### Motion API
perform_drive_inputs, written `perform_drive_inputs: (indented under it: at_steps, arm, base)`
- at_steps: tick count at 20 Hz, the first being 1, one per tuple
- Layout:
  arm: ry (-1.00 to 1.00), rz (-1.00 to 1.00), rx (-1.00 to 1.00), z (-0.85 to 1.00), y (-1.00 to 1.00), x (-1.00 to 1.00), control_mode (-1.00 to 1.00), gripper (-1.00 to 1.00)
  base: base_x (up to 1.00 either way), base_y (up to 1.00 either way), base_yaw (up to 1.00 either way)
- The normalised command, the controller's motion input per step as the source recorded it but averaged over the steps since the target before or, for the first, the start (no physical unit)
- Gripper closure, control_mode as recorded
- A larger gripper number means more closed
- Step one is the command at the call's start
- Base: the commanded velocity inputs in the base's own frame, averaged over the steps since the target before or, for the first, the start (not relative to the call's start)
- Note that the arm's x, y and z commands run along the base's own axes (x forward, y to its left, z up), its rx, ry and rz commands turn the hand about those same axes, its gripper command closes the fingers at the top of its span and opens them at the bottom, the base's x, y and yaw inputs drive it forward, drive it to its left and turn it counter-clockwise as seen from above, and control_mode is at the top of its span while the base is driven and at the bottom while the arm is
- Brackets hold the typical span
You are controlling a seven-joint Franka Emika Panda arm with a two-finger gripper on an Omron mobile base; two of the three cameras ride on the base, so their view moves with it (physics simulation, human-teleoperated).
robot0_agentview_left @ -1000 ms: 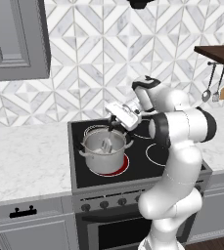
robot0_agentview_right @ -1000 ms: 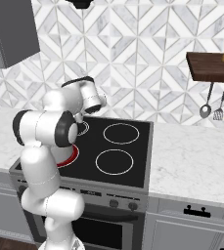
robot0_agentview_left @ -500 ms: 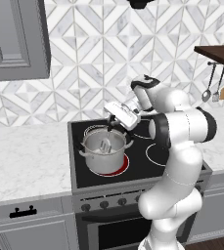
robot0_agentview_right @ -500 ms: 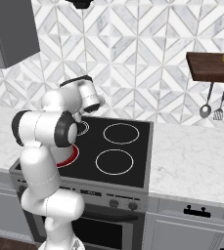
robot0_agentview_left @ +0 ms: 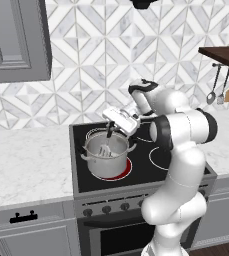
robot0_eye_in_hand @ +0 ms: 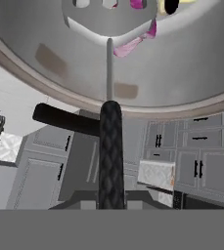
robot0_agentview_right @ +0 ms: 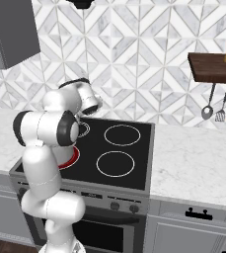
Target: Put the mushroom and onion in the pot. Retrieve the spatula and lightly stir the vegetables in the pot.
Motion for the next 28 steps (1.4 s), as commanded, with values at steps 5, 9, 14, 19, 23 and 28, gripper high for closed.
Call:
perform_drive_inputs:
  at_steps: [5,9,14,19,23,28]
  arm:
    - [0.0,0.0,0.0,0.0,-0.16,0.05,-1.0,1.0]
    - [0.0,0.0,0.0,0.0,-0.5,0.26,-1.0,1.0]
    - [0.13,0.0,-0.03,-0.45,-0.31,0.19,-1.0,1.0]
    - [0.43,0.0,-0.15,-1.0,0.04,0.4,-1.0,1.0]
    - [0.23,0.0,-0.04,-0.88,0.0,0.39,-1.0,1.0]
    - [0.15,0.02,0.0,-0.66,0.0,0.14,-1.0,1.0]
  base:
    - [0.0,0.0,0.0]
    - [0.0,0.0,0.0]
    - [0.0,0.0,0.0]
    - [0.0,0.0,0.0]
    - [0.0,0.0,0.0]
    - [0.0,0.0,0.0]
